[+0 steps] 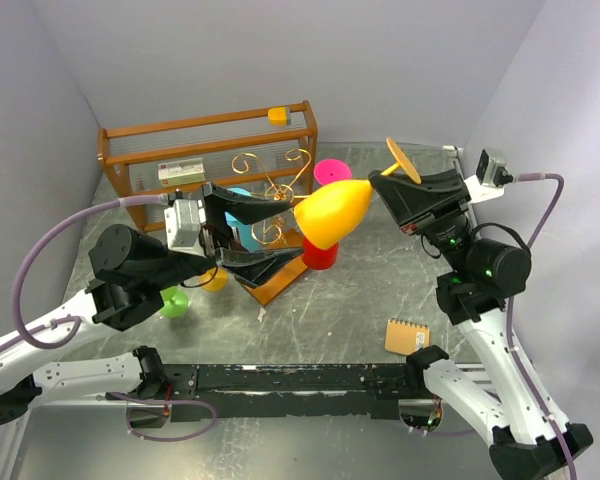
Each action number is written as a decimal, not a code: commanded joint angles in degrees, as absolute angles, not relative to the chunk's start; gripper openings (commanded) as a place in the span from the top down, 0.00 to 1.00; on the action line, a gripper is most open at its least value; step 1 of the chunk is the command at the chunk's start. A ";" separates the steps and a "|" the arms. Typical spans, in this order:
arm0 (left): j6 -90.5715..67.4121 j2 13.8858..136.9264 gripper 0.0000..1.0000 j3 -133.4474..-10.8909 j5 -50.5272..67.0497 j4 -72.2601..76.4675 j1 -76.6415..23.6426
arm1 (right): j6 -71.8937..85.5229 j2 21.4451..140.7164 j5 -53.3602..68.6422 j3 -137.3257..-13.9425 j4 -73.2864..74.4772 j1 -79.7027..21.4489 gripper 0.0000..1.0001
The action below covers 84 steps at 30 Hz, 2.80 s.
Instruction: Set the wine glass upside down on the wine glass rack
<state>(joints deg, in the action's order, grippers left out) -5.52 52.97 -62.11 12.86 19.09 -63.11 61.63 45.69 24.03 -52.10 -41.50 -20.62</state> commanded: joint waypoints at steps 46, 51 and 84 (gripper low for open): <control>-55.43 67.42 0.35 -78.51 6.09 0.04 -62.13 | 12.86 45.51 61.31 -64.24 3.71 -20.74 1.00; -59.87 67.18 0.52 -76.16 10.91 2.52 -60.40 | 12.90 45.00 62.10 -63.82 3.87 -20.78 1.00; -80.46 68.92 0.93 -86.03 10.75 -12.86 -53.91 | 15.90 42.77 57.35 -66.54 7.65 -20.74 0.39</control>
